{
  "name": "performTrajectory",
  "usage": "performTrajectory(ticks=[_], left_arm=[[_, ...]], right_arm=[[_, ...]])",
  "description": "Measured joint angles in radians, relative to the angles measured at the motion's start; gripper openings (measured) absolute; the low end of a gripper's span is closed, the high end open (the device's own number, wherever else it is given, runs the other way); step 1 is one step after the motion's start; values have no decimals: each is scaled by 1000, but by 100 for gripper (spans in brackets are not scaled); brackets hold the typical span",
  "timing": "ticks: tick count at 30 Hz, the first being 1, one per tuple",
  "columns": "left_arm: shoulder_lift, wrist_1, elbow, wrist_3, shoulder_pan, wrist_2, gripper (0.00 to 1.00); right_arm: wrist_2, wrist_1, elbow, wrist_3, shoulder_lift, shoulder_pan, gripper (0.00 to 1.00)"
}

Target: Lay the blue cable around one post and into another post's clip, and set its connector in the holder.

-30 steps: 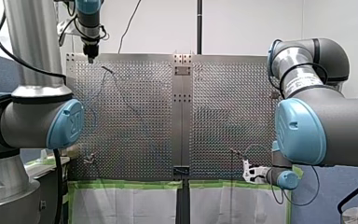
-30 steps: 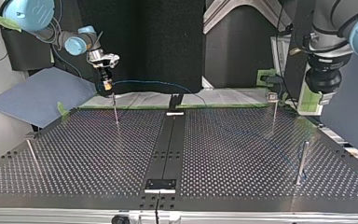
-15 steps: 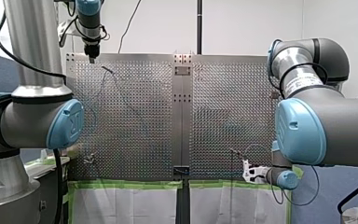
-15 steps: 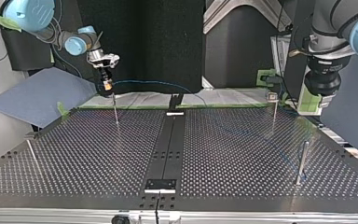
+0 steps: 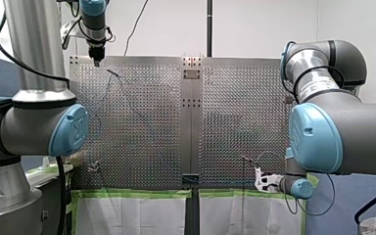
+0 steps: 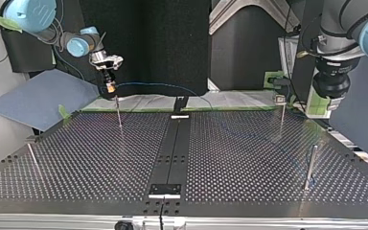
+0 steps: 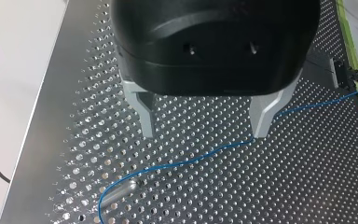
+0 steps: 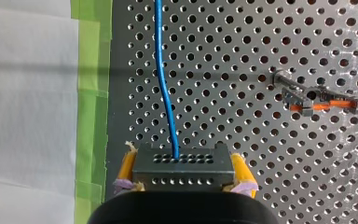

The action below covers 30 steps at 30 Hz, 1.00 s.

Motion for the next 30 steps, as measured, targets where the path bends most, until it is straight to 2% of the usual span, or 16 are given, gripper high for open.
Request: performTrajectory(ticks=[20,25,30], left_arm=[[1,2,0,0,-1,2,100],[25,30,-5,-14,-4,32,100],[68,73,-41,-55,-23,76,100]], right_arm=[[0,1,0,-1,0,0,0],[1,4,0,-3,-1,0,0],[0,5,0,-1,-1,0,0]])
